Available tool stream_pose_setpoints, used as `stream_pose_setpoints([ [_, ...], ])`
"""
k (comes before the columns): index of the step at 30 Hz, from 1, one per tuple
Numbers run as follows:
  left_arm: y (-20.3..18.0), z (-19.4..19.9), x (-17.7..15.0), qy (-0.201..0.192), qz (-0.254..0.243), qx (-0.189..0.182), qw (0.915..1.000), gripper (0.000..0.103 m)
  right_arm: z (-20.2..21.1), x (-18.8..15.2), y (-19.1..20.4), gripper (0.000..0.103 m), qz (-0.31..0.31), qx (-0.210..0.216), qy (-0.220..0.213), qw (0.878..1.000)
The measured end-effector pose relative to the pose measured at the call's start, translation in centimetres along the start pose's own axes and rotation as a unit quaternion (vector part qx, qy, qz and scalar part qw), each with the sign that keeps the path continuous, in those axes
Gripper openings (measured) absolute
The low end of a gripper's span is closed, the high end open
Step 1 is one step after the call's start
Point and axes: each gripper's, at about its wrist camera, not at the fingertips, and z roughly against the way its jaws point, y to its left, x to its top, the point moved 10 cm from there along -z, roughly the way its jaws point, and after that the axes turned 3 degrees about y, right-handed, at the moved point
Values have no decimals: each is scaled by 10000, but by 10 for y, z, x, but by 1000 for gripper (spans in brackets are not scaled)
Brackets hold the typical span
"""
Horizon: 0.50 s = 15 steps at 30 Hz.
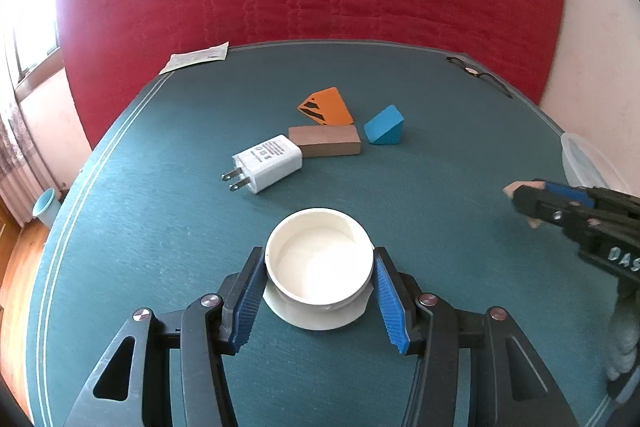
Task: Organize rigid objects
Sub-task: 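Carry the beige block into the bowl and open the right tool while the left holds the cup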
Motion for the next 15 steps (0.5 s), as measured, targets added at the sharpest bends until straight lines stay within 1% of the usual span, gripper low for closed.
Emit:
stream_pose_setpoints([
  [6, -11, 2, -1, -3, -69, -56, 10000, 55, 28, -1, -27, 31, -252, -128, -220, 9994],
  [15, -27, 2, -1, 22, -115, -120, 9999, 55, 63, -1, -89, 31, -774, -500, -510, 9944],
])
